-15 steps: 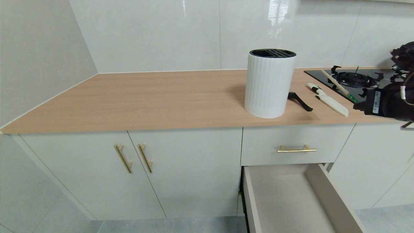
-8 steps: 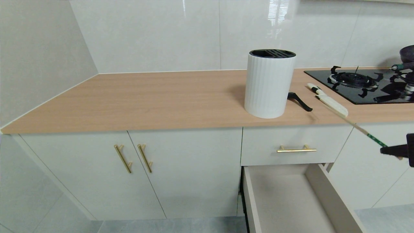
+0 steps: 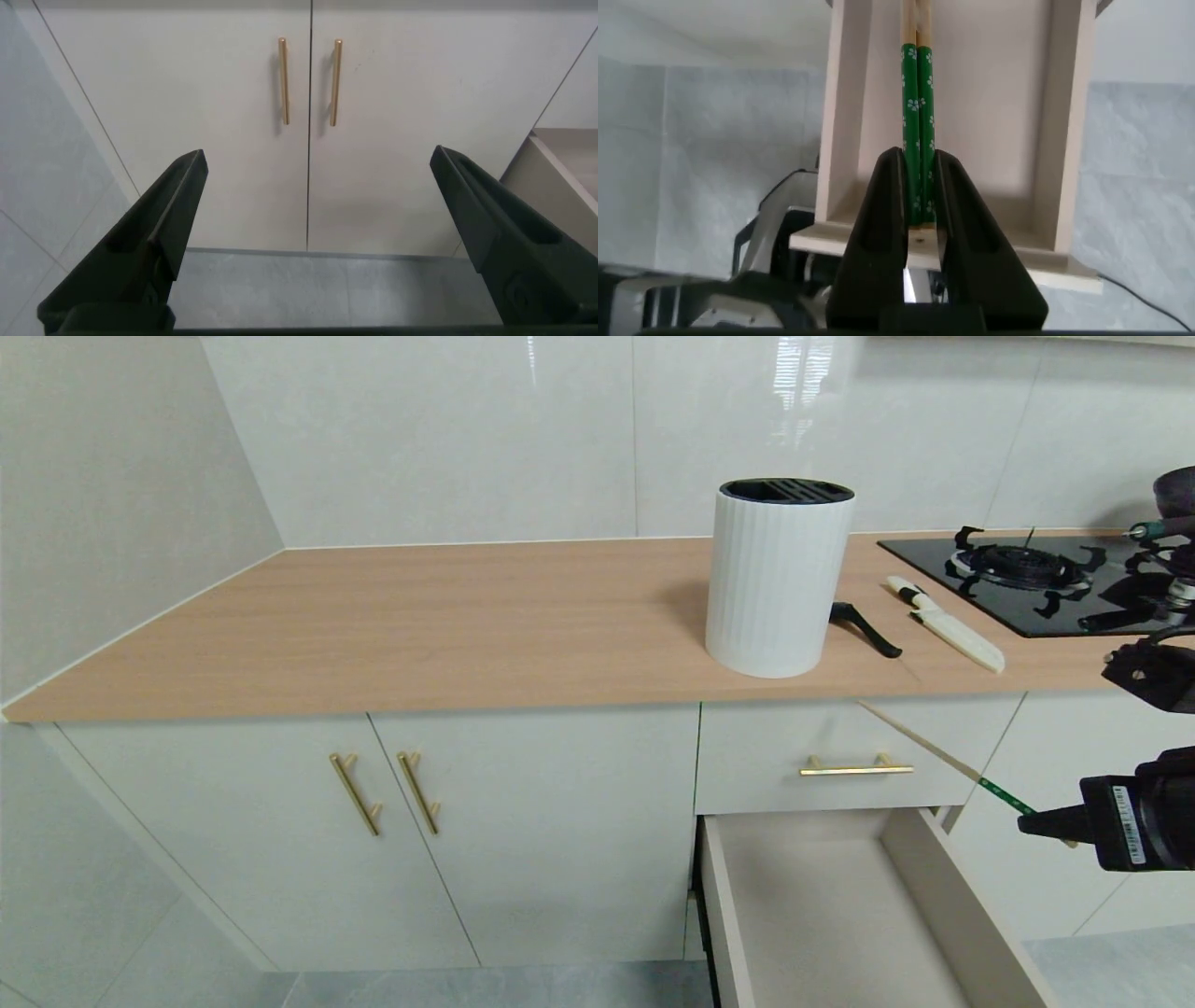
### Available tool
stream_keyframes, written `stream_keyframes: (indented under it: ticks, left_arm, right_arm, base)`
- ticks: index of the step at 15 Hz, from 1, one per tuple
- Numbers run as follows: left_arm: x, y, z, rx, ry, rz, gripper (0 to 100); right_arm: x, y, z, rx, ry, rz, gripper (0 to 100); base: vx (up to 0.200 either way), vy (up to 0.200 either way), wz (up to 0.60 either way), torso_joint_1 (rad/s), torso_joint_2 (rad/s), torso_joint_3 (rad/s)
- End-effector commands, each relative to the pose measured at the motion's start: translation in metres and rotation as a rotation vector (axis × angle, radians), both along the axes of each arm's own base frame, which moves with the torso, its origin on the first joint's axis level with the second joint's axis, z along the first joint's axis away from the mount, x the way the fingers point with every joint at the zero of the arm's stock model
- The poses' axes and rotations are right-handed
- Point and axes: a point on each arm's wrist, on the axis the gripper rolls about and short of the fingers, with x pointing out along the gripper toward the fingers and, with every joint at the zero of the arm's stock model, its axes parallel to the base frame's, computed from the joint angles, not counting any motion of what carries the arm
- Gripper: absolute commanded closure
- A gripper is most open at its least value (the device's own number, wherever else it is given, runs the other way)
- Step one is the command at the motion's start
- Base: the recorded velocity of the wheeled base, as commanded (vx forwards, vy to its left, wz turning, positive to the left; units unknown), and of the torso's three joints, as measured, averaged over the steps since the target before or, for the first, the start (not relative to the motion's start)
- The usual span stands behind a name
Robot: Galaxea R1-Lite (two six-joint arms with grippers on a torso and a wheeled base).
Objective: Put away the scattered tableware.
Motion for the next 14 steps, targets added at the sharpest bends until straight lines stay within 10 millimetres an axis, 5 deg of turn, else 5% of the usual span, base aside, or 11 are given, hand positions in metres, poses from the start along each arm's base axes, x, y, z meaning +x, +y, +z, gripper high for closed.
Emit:
stream_keyframes:
  ticks: [1, 5, 14]
  left_arm:
    - [0.0, 0.0, 0.0, 0.0, 0.001, 0.0, 0]
    - [0.0, 0.0, 0.0, 0.0, 0.0, 0.0, 0]
    - [0.0, 0.0, 0.0, 0.0, 0.0, 0.0, 0]
  right_arm:
    - [0.007, 0.004, -0.015, -0.029, 0.054, 0.003, 100]
    - [0.002, 0.012, -0.02, -0.05, 0.065, 0.038, 100]
    - [-0.007, 0.025, -0.032, -0.1, 0.095, 0.099, 100]
  base:
    - [0.0, 0.0, 0.0, 0.0, 0.0, 0.0]
    - [0.0, 0.0, 0.0, -0.039, 0.08, 0.056]
    - [0.0, 0.0, 0.0, -0.172, 0.44, 0.261]
